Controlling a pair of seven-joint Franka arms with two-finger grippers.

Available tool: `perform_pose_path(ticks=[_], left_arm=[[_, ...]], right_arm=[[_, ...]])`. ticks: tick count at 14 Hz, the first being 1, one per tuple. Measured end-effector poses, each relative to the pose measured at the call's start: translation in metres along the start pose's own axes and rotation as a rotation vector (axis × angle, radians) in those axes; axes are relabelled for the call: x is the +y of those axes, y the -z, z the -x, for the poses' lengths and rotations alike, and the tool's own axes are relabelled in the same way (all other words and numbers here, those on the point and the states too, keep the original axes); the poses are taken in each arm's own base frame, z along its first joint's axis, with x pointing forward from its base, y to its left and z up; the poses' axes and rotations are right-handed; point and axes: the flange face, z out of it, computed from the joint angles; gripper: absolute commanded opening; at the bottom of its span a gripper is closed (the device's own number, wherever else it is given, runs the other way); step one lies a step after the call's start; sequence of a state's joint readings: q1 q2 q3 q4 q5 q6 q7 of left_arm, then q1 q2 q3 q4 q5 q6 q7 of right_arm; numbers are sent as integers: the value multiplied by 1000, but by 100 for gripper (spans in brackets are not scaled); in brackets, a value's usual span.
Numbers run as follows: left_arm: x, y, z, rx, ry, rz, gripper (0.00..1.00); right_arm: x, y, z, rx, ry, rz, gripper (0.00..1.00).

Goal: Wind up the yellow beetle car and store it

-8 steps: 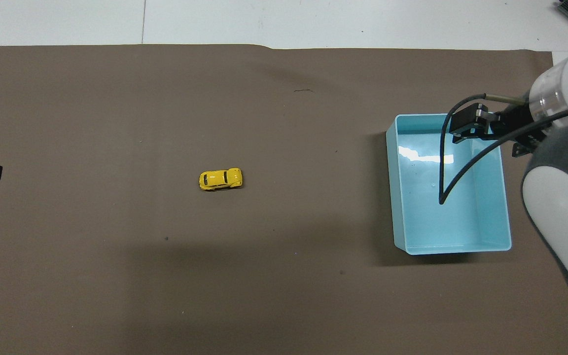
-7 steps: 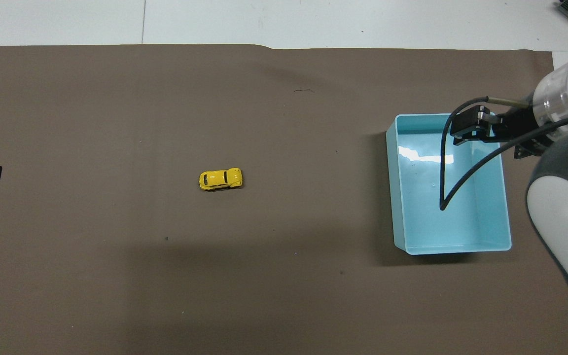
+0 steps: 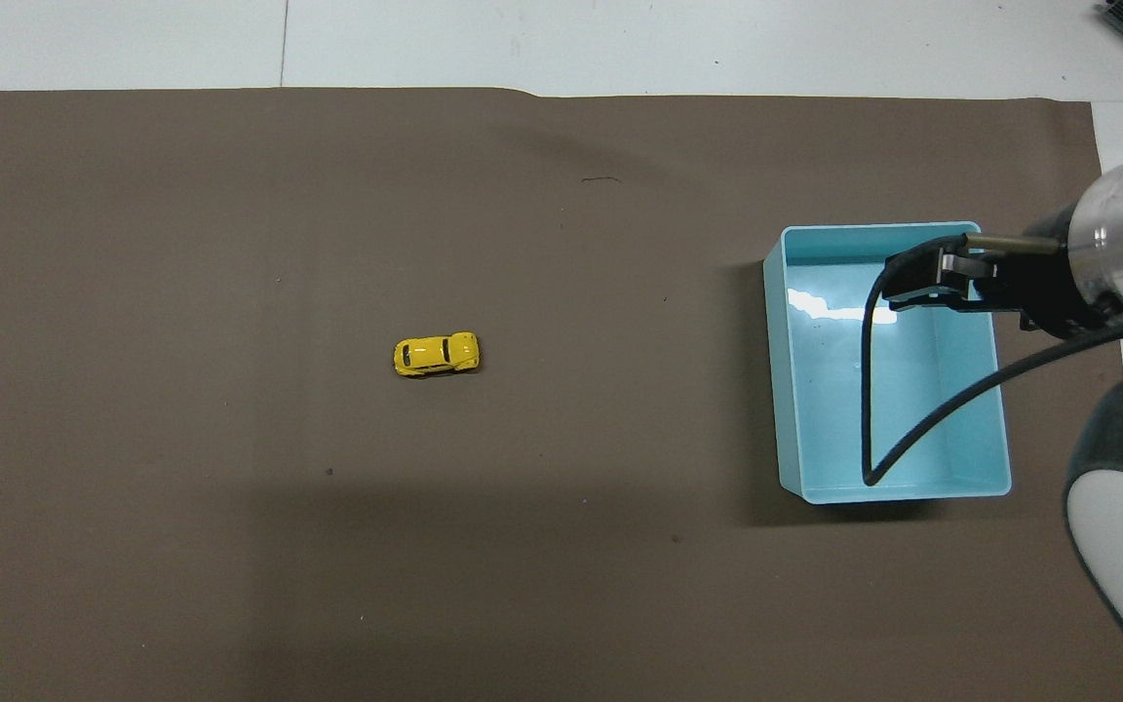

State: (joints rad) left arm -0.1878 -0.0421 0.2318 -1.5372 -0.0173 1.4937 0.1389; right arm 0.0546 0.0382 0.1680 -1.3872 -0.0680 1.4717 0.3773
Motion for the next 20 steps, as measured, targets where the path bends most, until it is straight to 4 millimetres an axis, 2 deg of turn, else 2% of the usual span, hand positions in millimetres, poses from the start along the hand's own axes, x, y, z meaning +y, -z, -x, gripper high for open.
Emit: perform_pose_path(ticks=[4, 7, 20], left_arm=[[4, 0, 0, -2, -7, 0, 100], [4, -1, 0, -3, -8, 0, 100], [10, -1, -1, -4, -28, 0, 100]], right_arm=[[37, -6, -11, -24, 17, 8, 100], [50, -8, -15, -27, -1, 3, 100], [49, -6, -20, -19, -44, -99, 100]])
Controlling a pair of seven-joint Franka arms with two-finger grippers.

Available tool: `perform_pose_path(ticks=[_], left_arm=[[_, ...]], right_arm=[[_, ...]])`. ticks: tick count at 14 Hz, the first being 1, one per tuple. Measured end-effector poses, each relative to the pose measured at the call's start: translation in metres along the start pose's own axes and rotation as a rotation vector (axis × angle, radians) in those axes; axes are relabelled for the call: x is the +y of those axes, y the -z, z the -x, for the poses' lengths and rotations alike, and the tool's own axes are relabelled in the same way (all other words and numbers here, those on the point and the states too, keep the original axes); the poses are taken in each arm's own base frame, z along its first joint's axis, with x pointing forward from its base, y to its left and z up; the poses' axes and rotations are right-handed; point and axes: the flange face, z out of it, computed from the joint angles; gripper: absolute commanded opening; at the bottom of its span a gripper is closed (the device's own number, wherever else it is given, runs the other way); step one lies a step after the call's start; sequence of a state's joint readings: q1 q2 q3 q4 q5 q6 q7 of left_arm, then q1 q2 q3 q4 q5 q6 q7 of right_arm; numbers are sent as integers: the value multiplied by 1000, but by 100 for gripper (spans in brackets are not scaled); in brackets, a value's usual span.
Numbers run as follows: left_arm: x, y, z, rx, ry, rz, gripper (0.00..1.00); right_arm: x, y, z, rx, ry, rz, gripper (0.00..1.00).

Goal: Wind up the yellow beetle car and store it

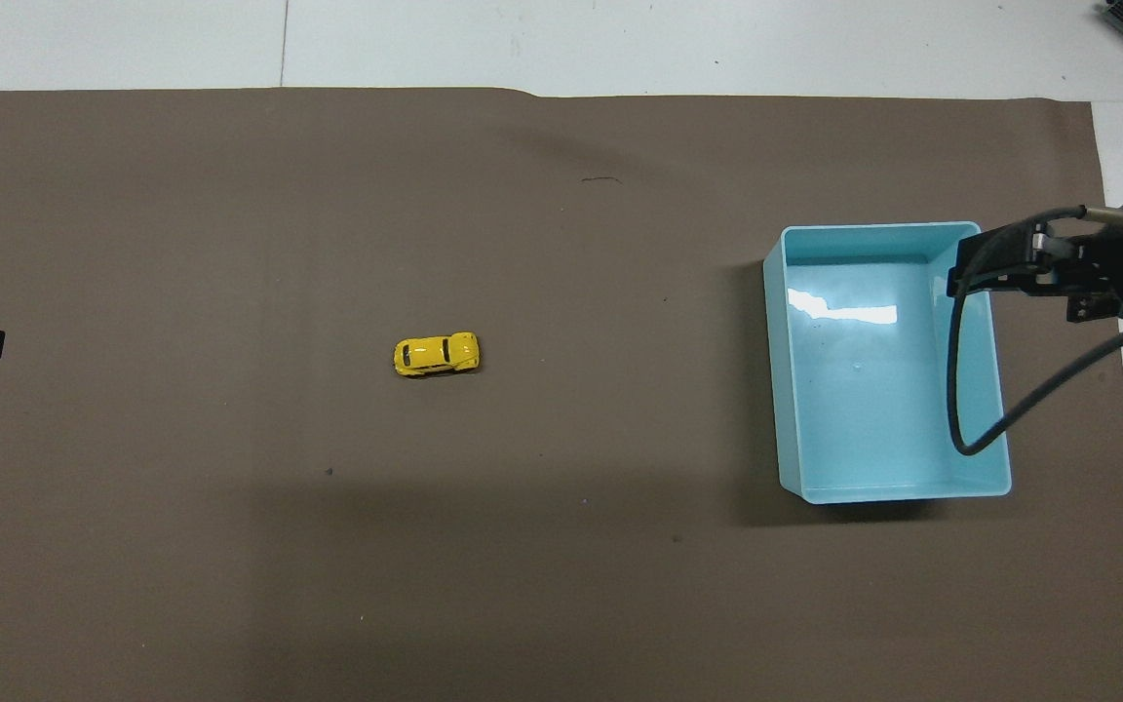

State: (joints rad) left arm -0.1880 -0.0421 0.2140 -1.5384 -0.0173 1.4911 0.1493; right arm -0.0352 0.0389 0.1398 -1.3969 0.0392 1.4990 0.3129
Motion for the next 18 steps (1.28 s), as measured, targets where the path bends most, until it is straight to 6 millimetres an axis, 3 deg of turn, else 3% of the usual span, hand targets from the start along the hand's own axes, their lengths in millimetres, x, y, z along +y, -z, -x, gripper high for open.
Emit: perform_pose_path(ticks=[7, 10, 14, 18], left_arm=[[12, -3, -2, -6, -189, 1, 100], [25, -7, -3, -15, -302, 3, 100], [46, -19, -5, -36, -478, 16, 100], [55, -38, -12, -19, -666, 48, 100]], right_arm=[[19, 4, -10, 37, -34, -7, 100], [48, 7, -14, 36, 45, 6, 100], [99, 15, -18, 35, 126, 20, 100], [96, 19, -11, 20, 137, 20, 100]])
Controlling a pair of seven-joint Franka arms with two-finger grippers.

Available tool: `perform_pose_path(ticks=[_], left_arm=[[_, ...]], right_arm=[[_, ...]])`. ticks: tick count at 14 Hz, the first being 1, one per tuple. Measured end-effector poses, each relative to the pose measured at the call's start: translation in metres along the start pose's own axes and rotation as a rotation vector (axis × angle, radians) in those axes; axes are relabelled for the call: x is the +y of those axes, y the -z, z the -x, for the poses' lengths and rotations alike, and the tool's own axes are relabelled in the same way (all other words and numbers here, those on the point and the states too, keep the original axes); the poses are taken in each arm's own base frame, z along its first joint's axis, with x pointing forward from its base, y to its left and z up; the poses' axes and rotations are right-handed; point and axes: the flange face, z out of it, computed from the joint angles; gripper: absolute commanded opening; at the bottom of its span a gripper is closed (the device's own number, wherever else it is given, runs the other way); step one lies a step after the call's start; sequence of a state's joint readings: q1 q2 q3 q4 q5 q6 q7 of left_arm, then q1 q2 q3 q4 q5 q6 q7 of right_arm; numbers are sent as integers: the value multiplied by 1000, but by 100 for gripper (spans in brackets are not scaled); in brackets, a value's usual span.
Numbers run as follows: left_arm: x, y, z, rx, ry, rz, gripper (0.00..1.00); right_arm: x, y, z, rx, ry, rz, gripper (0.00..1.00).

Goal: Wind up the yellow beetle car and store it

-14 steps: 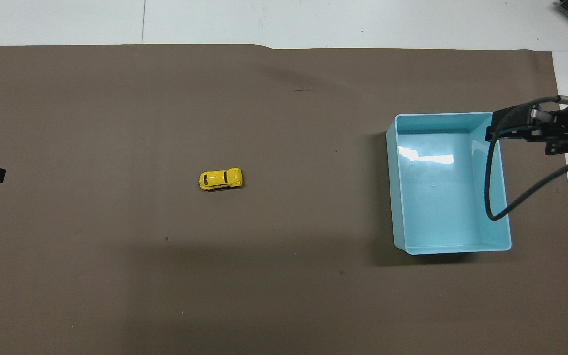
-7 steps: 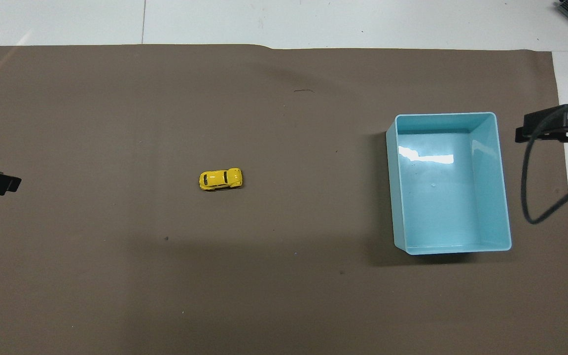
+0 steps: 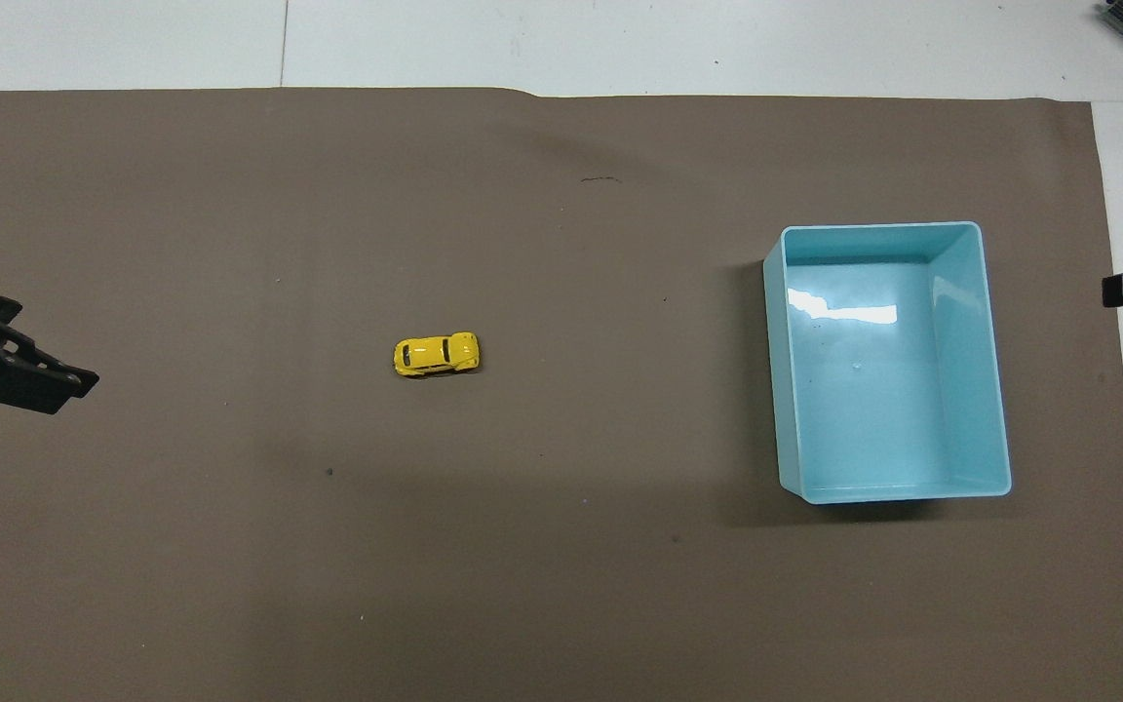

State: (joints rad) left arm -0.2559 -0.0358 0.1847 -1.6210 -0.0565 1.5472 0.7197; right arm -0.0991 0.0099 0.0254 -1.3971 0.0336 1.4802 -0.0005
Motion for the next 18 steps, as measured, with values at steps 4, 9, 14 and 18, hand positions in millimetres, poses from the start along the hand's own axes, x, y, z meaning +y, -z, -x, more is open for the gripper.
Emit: perform_pose_path(ticks=[4, 9, 14, 18], left_arm=[[-1, -31, -18, 39, -193, 9, 100], [-2, -82, -50, 73, -440, -8, 100], [34, -160, -119, 51, -590, -26, 100], [77, -217, -167, 64, -684, -75, 100]], right_arm=[[-23, 0, 1, -1, 42, -4, 100], [-38, -1, 3, -8, 28, -6, 100], [-36, -2, 4, -20, 23, -5, 100], [-51, -4, 7, -36, 47, -4, 100]])
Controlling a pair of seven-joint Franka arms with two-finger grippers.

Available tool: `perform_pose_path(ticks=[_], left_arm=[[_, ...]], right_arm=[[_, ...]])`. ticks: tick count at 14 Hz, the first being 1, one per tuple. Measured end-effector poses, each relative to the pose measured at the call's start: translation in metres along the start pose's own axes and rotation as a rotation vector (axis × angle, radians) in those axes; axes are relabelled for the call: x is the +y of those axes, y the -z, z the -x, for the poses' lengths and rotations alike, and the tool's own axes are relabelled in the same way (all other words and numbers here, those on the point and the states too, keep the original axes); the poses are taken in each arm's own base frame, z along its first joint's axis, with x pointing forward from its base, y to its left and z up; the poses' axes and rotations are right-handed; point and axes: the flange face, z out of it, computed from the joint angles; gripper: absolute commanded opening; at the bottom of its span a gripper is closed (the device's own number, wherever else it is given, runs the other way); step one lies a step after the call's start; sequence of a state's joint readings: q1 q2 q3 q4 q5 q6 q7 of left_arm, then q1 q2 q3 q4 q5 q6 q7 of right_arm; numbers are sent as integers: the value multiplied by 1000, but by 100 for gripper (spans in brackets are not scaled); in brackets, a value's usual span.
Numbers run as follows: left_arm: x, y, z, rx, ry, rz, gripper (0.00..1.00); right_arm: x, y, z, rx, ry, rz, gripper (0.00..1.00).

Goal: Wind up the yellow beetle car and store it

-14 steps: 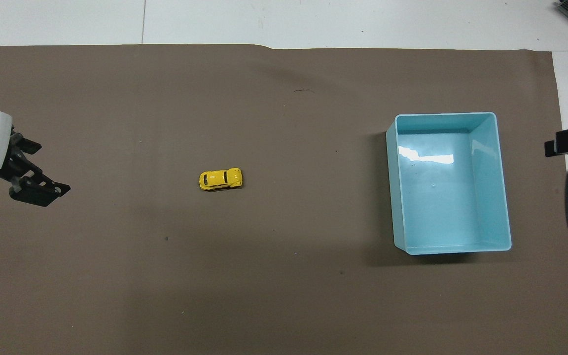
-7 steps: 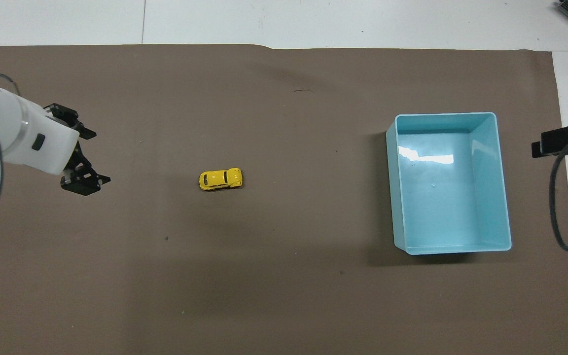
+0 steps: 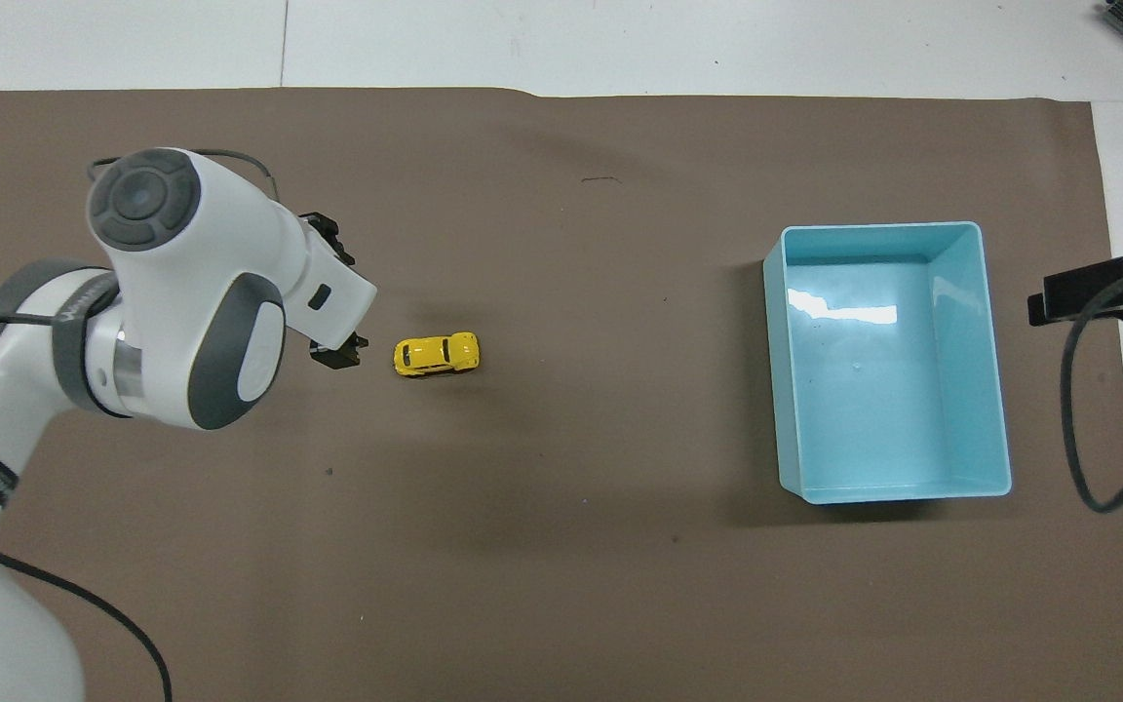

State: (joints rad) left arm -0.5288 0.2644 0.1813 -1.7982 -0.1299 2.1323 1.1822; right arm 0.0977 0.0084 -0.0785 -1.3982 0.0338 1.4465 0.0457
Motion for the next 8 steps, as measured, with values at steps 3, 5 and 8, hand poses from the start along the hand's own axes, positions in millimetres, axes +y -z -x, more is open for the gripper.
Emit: perform_pose_path(ticks=[3, 5, 8], left_arm=[[17, -34, -25, -2, -46, -11, 100], [31, -51, -34, -3, -63, -15, 100], [49, -74, -40, -4, -61, -20, 100]], right_arm=[[9, 0, 0, 1, -17, 1, 100], [12, 0, 0, 1, -22, 1, 100], [15, 1, -1, 1, -28, 1, 100]])
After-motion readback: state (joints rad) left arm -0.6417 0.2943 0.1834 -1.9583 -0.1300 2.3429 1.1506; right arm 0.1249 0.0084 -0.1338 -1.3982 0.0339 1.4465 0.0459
